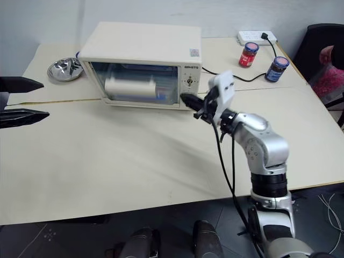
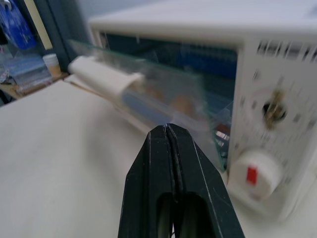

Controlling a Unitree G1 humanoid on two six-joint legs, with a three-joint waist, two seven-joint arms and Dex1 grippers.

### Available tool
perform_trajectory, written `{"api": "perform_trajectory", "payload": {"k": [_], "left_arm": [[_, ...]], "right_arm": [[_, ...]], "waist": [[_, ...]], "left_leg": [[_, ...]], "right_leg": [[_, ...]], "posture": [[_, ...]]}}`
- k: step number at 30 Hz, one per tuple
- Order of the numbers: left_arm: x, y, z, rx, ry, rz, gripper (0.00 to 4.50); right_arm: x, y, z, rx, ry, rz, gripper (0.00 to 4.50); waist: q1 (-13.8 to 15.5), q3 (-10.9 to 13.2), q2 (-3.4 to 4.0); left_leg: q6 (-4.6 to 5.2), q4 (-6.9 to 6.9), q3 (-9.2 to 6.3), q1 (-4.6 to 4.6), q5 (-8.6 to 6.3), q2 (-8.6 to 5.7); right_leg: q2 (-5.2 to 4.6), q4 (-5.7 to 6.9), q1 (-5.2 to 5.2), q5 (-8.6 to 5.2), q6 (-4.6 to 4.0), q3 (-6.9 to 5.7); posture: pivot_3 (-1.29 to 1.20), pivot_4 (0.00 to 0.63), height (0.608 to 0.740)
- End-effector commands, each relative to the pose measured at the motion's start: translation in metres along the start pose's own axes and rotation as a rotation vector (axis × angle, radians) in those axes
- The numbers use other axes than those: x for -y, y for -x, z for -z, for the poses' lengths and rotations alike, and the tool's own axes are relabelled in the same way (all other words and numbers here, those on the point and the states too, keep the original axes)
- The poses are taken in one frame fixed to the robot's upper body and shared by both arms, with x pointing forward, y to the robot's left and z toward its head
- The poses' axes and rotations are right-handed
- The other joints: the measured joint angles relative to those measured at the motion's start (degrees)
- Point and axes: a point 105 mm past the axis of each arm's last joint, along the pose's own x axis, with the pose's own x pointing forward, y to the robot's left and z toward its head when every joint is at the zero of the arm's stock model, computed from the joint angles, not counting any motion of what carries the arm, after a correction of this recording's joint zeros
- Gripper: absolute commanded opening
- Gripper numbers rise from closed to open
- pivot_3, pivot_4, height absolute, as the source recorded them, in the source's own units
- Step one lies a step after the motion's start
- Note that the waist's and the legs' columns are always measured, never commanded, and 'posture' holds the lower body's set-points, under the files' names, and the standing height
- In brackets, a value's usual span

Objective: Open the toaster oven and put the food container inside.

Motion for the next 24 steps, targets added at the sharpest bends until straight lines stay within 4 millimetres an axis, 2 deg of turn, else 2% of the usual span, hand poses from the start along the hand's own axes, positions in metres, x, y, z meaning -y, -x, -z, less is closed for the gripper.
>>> {"api": "perform_trajectory", "payload": {"k": [1, 4, 12, 14, 16, 19, 24], "left_arm": [[-0.003, 0.005, -0.010, 0.036, -0.041, -0.032, 4.46], [-0.007, 0.006, -0.009, 0.037, -0.040, -0.042, 4.50], [-0.011, 0.011, -0.005, 0.022, -0.042, -0.050, 4.50], [-0.012, 0.011, -0.004, 0.018, -0.046, -0.049, 4.50], [-0.013, 0.011, -0.004, 0.019, -0.047, -0.050, 4.50], [-0.014, 0.011, -0.004, 0.024, -0.046, -0.049, 4.50], [-0.012, 0.007, -0.001, 0.012, -0.084, -0.018, 4.50]], "right_arm": [[-0.001, 0.014, -0.004, -0.029, 0.027, -0.048, 0.00], [0.001, 0.032, -0.011, -0.080, 0.042, -0.101, 0.62], [0.028, 0.106, -0.056, -0.246, 0.121, -0.139, 3.30], [0.035, 0.117, -0.068, -0.251, 0.123, -0.116, 3.93], [0.036, 0.124, -0.073, -0.263, 0.148, -0.120, 4.49], [0.036, 0.128, -0.073, -0.275, 0.147, -0.133, 4.49], [0.038, 0.123, -0.067, -0.274, 0.162, -0.121, 4.49]], "waist": [[0.05, 0.00, 0.00], [0.20, 0.01, 0.01], [0.25, 0.03, 0.05], [0.23, 0.03, 0.05], [0.04, 0.03, 0.05], [-0.05, 0.04, 0.06], [0.15, 0.04, 0.06]], "left_leg": [[0.01, 0.00, 0.01, -0.03, 0.00, -0.01], [0.03, 0.02, 0.05, -0.05, -0.01, -0.06], [0.05, 0.05, 0.09, -0.05, -0.01, -0.03], [0.06, 0.06, 0.11, -0.04, -0.02, -0.03], [0.06, 0.06, 0.16, -0.02, -0.02, -0.02], [0.06, 0.05, 0.24, 0.02, -0.02, 0.01], [0.06, 0.06, 0.26, 0.00, -0.02, 0.00]], "right_leg": [[-0.01, -0.01, -0.01, 0.00, 0.00, 0.00], [-0.05, -0.01, -0.03, 0.00, 0.00, 0.02], [-0.04, -0.03, -0.03, 0.01, 0.01, 0.02], [-0.04, -0.03, -0.02, 0.01, 0.01, 0.03], [-0.04, -0.03, -0.02, 0.01, 0.01, 0.06], [-0.03, -0.01, -0.04, 0.00, 0.01, 0.09], [-0.06, -0.01, -0.06, 0.01, 0.01, 0.09]], "posture": [[0.00, 0.150, 0.740], [0.00, 0.150, 0.740], [0.00, 0.150, 0.740], [0.00, 0.150, 0.740], [0.00, 0.150, 0.740], [0.00, 0.150, 0.740], [0.00, 0.150, 0.740]]}}
